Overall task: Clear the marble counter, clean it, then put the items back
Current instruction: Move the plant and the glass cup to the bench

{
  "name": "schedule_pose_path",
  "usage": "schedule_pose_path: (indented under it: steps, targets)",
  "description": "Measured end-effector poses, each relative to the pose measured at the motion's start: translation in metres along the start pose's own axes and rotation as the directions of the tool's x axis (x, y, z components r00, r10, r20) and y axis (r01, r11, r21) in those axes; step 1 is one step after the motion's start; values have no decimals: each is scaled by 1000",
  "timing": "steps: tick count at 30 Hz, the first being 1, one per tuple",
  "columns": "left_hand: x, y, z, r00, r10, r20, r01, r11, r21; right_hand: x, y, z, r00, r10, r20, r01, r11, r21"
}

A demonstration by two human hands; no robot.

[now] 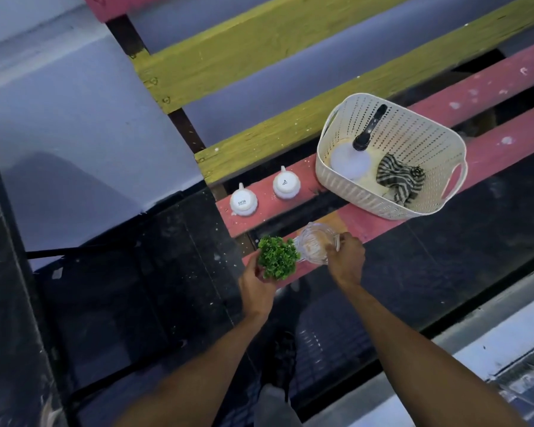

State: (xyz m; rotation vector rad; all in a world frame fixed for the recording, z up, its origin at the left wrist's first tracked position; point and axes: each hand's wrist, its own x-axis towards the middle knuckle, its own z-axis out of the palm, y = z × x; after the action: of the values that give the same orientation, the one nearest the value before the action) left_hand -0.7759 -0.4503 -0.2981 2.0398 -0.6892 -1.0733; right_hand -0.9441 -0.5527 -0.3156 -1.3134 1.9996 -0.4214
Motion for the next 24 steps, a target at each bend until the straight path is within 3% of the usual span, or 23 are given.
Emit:
schedule_pose_path:
  steps: [7,16,22,24]
  targets:
    - [-1,-3,-8,998,-22,59,17,997,70,-20,-16,-13,999,-12,37,15,997,-75]
    - [-19,33,-55,965,-78,252,44,990,138,-83,-60,-64,997,-59,-48,51,986,-162]
    - [-32,96,-97,971,98,217,-151,959,239,-125,-102,-106,988,-91,-125,78,991,-106]
    - [-31,133,-89,948,178,263,-251,927,280,-121,-108,-124,983,-79,-164,70,996,-60]
